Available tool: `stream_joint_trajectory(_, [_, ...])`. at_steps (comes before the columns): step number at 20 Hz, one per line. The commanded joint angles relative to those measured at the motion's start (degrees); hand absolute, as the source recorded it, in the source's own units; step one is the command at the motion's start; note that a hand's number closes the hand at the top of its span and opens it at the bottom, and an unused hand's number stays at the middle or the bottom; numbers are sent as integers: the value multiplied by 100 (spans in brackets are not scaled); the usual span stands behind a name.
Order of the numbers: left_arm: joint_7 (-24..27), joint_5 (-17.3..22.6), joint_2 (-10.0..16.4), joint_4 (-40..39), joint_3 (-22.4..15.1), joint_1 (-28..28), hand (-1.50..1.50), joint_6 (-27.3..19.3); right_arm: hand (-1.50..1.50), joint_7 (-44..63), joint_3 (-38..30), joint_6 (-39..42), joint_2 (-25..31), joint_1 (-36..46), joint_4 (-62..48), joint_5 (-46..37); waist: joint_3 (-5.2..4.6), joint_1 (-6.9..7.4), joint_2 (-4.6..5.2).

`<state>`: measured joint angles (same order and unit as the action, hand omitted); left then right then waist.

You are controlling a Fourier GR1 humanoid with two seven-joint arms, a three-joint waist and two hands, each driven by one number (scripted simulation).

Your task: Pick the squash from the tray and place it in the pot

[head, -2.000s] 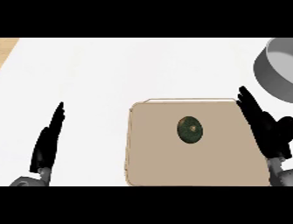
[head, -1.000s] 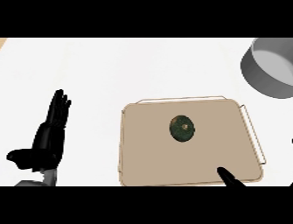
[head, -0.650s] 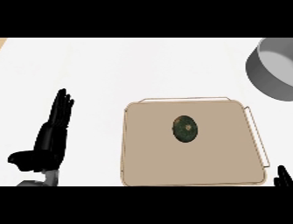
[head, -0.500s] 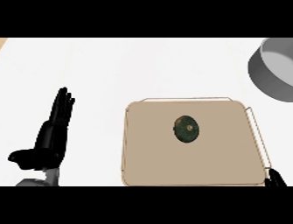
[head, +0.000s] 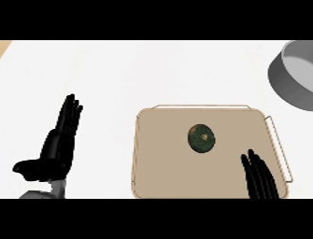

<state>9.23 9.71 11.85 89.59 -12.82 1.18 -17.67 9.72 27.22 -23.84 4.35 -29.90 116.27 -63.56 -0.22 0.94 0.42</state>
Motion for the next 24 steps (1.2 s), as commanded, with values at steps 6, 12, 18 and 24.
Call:
stream_joint_trajectory(6, [-48,-74,-81,-95,174,151,0,59,-150,2290,150,1286,-429,1736,-917,-706,20,-64,-34])
stream_joint_trajectory(12, [15,7,-85,-41,441,-92,0,395,-150,2473,385,1106,-431,2260,-1438,-401,22,-78,-42])
stream_joint_trajectory(18, [-413,-482,-520,224,89,17,0,-33,-150,1997,-23,793,-261,2223,-1898,-244,23,-94,-45])
stream_joint_trajectory(24, [-31,-304,-271,-17,547,-71,0,574,-150,2434,63,800,-433,2903,-2374,-199,22,-82,-44])
